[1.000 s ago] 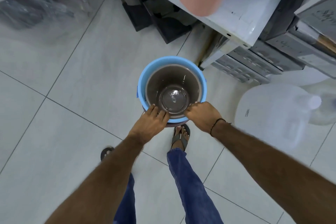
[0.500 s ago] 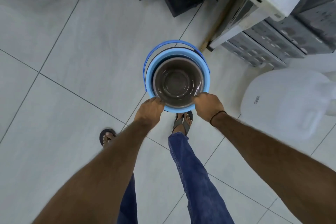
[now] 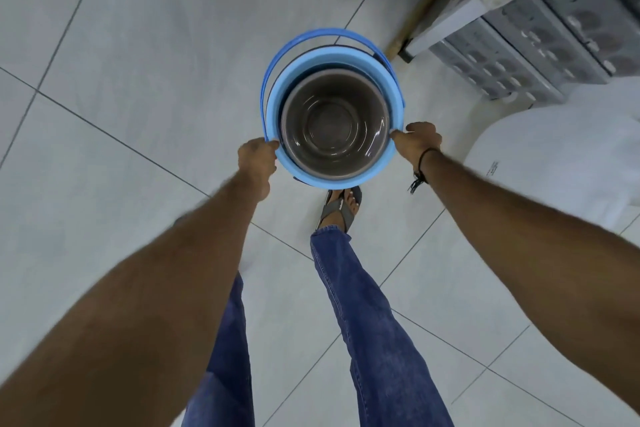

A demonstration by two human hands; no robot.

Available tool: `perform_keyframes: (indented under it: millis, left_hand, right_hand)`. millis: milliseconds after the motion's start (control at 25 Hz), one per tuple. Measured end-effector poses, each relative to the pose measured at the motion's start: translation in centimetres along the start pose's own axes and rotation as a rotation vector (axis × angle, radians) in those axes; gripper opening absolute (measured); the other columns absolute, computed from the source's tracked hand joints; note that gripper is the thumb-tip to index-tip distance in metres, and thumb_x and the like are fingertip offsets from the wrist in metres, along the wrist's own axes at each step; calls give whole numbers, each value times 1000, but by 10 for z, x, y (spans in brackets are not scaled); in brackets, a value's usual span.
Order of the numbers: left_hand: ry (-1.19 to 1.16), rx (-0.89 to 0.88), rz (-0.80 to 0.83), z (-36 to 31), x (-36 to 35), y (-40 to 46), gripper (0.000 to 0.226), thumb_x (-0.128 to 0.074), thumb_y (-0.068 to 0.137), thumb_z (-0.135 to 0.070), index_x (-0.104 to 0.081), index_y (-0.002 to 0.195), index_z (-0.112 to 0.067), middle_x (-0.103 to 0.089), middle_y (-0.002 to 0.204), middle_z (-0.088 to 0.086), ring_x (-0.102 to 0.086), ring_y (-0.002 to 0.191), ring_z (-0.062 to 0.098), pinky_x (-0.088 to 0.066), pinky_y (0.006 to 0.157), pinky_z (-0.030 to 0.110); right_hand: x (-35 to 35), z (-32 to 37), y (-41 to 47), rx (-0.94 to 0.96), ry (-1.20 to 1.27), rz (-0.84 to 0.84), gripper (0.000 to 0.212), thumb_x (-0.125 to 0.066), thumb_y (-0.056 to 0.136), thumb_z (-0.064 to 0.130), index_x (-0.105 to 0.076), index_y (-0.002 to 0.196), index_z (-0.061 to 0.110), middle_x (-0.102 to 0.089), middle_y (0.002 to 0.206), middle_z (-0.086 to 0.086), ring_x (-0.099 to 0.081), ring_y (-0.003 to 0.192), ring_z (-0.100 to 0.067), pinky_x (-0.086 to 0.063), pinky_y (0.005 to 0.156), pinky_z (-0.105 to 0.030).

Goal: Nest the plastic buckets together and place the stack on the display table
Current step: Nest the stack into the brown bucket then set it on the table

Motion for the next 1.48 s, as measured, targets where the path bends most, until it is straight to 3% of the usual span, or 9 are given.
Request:
perform_keyframes:
  millis: [120, 320, 600, 800, 920, 1040, 1160, 1280, 1480]
  left_hand:
    - [-34, 5, 57, -1, -3, 11, 42, -73, 87, -15, -59, 126, -7, -65, 116, 9, -65, 104, 26, -55, 95, 40]
    - [-53, 82, 224, -5, 7, -3, 36, -83, 78, -16, -68, 111, -13, -70, 104, 3, -65, 103, 18, -55, 92, 36]
    - [-59, 37, 316, -75, 113, -110, 35, -83, 77, -25, -69, 108, -17, -73, 102, -1, -65, 101, 16, -55, 83, 30]
    - [-51, -97, 340, -185, 227, -219, 24, -73, 84, -34, -68, 104, -20, -67, 94, -4, -64, 92, 14, -52, 90, 33]
    - [-87, -214, 352, -274, 296, -294, 20, -66, 80, -39, -67, 85, -19, -62, 78, -4, -61, 75, 12, -52, 75, 29]
    - [-115, -369, 319, -358, 346, -362, 25, -65, 77, -40, -65, 73, -15, -58, 68, 0, -57, 65, 15, -50, 65, 28]
    - [-193, -510, 322, -442, 386, -432, 29, -63, 74, -38, -64, 70, -9, -61, 61, 3, -59, 56, 19, -52, 58, 27]
    - [-275, -642, 394, -530, 408, -497, 32, -59, 78, -33, -62, 57, -10, -58, 40, 1, -55, 30, 15, -47, 35, 16]
    - [-276, -767, 428, -664, 403, -556, 27, -69, 72, -34, -65, 75, -7, -63, 54, 4, -61, 45, 19, -55, 49, 25]
  right_hand:
    - [-10, -7, 16, -60, 213, 118, 22, -75, 81, 27, -68, 92, 10, -71, 103, -13, -69, 100, -30, -58, 90, -41]
    - [0, -12, 7, -163, 439, 242, 15, -79, 80, 8, -65, 83, 7, -69, 114, -16, -69, 102, -29, -57, 91, -43]
    - [35, 38, -139, -171, 532, 401, 41, -87, 68, 39, -70, 100, 19, -71, 110, 4, -62, 103, -9, -49, 81, -34]
    - [75, 147, -295, -40, 674, 383, 52, -86, 60, 51, -71, 101, 24, -72, 107, 9, -61, 103, -5, -45, 80, -33]
    - [109, 231, -392, 95, 744, 352, 51, -83, 61, 55, -71, 100, 26, -67, 107, 9, -58, 109, -12, -43, 74, -33]
    - [149, 311, -463, 215, 778, 298, 56, -83, 58, 56, -72, 98, 18, -67, 95, 1, -61, 91, -17, -44, 71, -31]
    - [198, 392, -528, 356, 817, 276, 62, -81, 61, 57, -72, 104, 14, -63, 96, -4, -57, 91, -20, -47, 87, -36]
    - [259, 469, -576, 481, 816, 189, 56, -77, 60, 63, -69, 93, 17, -62, 88, -1, -57, 84, -17, -44, 78, -36]
    - [355, 570, -598, 624, 835, 106, 52, -74, 58, 66, -65, 80, 19, -59, 73, 2, -56, 75, -15, -43, 75, -33]
Point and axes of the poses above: each hand's wrist, its own y-axis towards the middle knuckle, its own x-axis out of the back of the hand, z = x × y, the point moved 7 cm from there along y, towards the middle knuckle
